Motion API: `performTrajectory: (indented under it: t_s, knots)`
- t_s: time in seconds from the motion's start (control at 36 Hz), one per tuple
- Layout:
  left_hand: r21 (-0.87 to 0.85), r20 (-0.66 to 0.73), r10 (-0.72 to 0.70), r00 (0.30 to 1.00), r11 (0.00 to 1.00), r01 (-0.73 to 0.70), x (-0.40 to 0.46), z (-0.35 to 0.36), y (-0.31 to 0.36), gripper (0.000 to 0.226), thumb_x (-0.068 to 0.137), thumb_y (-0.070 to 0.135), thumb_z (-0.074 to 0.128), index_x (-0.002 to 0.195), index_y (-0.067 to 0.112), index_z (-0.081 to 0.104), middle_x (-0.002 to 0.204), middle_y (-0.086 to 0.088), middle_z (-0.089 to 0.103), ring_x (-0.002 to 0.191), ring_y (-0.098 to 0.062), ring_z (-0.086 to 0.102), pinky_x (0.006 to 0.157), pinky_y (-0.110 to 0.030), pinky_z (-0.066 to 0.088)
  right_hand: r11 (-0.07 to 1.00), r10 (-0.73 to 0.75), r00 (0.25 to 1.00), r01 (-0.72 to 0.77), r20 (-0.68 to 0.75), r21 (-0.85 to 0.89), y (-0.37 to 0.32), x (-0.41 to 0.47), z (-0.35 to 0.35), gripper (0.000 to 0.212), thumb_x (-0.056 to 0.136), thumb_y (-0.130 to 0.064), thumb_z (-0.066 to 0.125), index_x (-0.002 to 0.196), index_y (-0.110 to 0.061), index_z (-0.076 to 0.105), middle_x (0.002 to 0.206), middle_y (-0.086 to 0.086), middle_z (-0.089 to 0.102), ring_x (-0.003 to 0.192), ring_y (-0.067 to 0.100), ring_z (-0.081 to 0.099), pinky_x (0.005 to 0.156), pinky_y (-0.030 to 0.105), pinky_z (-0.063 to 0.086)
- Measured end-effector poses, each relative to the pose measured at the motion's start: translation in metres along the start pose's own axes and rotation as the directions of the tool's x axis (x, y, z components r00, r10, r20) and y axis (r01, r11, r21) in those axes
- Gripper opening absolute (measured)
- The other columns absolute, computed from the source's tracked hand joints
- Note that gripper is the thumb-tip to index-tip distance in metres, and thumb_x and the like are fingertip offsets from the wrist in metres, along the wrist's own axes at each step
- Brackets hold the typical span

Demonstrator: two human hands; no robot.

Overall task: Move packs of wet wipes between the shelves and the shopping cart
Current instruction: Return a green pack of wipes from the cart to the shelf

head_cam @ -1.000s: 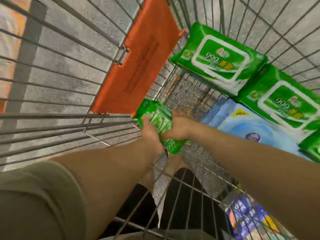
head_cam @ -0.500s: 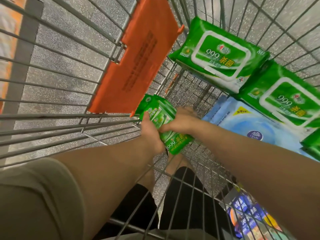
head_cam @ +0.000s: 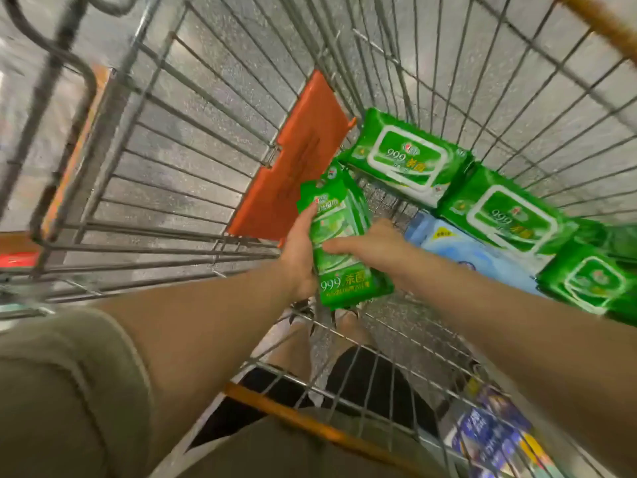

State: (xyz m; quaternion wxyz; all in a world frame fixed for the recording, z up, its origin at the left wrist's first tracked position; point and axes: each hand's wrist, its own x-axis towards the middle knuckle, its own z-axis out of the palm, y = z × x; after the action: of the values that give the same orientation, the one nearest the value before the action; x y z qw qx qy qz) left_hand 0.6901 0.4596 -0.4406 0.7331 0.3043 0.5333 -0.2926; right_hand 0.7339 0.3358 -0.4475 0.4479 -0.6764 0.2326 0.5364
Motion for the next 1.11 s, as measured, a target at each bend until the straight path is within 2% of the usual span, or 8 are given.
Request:
performTrajectory:
  t_s: [0.14, 0.31, 0.47, 0.64, 0.75, 0.86, 0.94, 1.11]
  knots:
    - [0.023, 0.111, 0.108, 0.988, 0.993, -0.112, -0.044, 0.035, 0.021, 0.057, 0.098, 0.060, 0.048, 0.113, 0.016, 0.080, 0.124, -0.016, 0.073, 0.107, -0.035, 0.072, 0.097, -0.049, 0.055, 0.992, -0.096, 0.994, 0.100, -0.046, 0.081, -0.023, -0.044, -0.025, 0.128, 0.015, -0.063, 0.095, 0.128, -0.018, 0.053, 0.105, 0.003, 0.075, 0.083, 0.024, 0.076, 0.075, 0.044, 0.063]
    - [0.001, 0.233, 0.238, 0.943, 0.969, -0.245, -0.113, 0.082, 0.034, 0.055, 0.095, 0.045, 0.051, 0.132, 0.008, 0.066, 0.129, -0.021, 0.069, 0.119, -0.041, 0.066, 0.101, -0.049, 0.052, 0.938, -0.260, 0.965, 0.260, -0.032, 0.230, -0.061, -0.135, -0.058, 0.058, 0.070, -0.027, 0.091, 0.117, -0.016, 0.059, 0.100, 0.004, 0.078, 0.086, 0.024, 0.077, 0.077, 0.044, 0.062]
    - [-0.008, 0.442, 0.249, 0.862, 0.962, -0.274, -0.180, 0.115, 0.040, 0.057, 0.102, 0.042, 0.040, 0.085, 0.012, 0.085, 0.098, -0.016, 0.078, 0.081, -0.029, 0.077, 0.085, -0.041, 0.057, 0.864, -0.350, 0.932, 0.362, -0.099, 0.350, -0.083, -0.207, -0.069, 0.099, 0.049, -0.034, 0.100, 0.132, -0.007, 0.053, 0.112, 0.016, 0.074, 0.096, 0.036, 0.074, 0.088, 0.057, 0.057]
    - [0.081, 0.571, 0.236, 0.786, 0.937, -0.340, -0.255, 0.154, 0.051, 0.049, 0.084, 0.044, 0.054, 0.102, 0.007, 0.082, 0.109, -0.021, 0.076, 0.090, -0.033, 0.075, 0.085, -0.042, 0.059, 0.755, -0.451, 0.855, 0.519, -0.257, 0.401, -0.104, -0.303, -0.075, 0.032, 0.085, -0.018, 0.074, 0.113, -0.004, 0.069, 0.102, 0.019, 0.076, 0.089, 0.033, 0.075, 0.081, 0.045, 0.061]
    - [0.123, 0.694, 0.213, 0.688, 0.907, -0.404, -0.299, 0.174, 0.055, 0.048, 0.078, 0.044, 0.056, 0.095, 0.008, 0.083, 0.102, -0.019, 0.077, 0.085, -0.031, 0.076, 0.077, -0.039, 0.063, 0.683, -0.500, 0.782, 0.620, -0.371, 0.386, -0.111, -0.364, -0.073, 0.017, 0.092, -0.022, 0.068, 0.099, -0.007, 0.070, 0.093, 0.017, 0.077, 0.078, 0.028, 0.075, 0.074, 0.040, 0.063]
    - [0.154, 0.736, 0.237, 0.634, 0.854, -0.498, -0.341, 0.184, 0.056, 0.051, 0.083, 0.043, 0.060, 0.116, 0.006, 0.075, 0.116, -0.025, 0.073, 0.099, -0.037, 0.071, 0.094, -0.049, 0.056, 0.634, -0.533, 0.704, 0.700, -0.470, 0.329, -0.109, -0.415, -0.066, 0.051, 0.080, -0.037, 0.073, 0.121, -0.010, 0.062, 0.106, 0.013, 0.077, 0.096, 0.031, 0.075, 0.085, 0.043, 0.060]
    - [0.199, 0.804, 0.176, 0.568, 0.821, -0.535, -0.370, 0.189, 0.052, 0.040, 0.096, 0.039, 0.054, 0.097, 0.010, 0.081, 0.102, -0.021, 0.076, 0.082, -0.032, 0.074, 0.079, -0.043, 0.061, 0.586, -0.545, 0.651, 0.747, -0.529, 0.315, -0.099, -0.448, -0.057, 0.055, 0.076, -0.035, 0.075, 0.124, -0.012, 0.061, 0.108, 0.012, 0.076, 0.099, 0.032, 0.074, 0.089, 0.046, 0.058]
    - [0.306, 0.892, 0.016, 0.452, 0.714, -0.630, -0.426, 0.202, 0.018, 0.038, 0.097, 0.039, 0.051, 0.100, 0.012, 0.078, 0.096, -0.017, 0.078, 0.073, -0.028, 0.075, 0.071, -0.038, 0.062, 0.462, -0.502, 0.518, 0.838, -0.693, 0.292, -0.058, -0.503, -0.045, 0.057, 0.075, -0.027, 0.081, 0.126, -0.010, 0.063, 0.112, 0.017, 0.074, 0.103, 0.037, 0.071, 0.093, 0.051, 0.056]
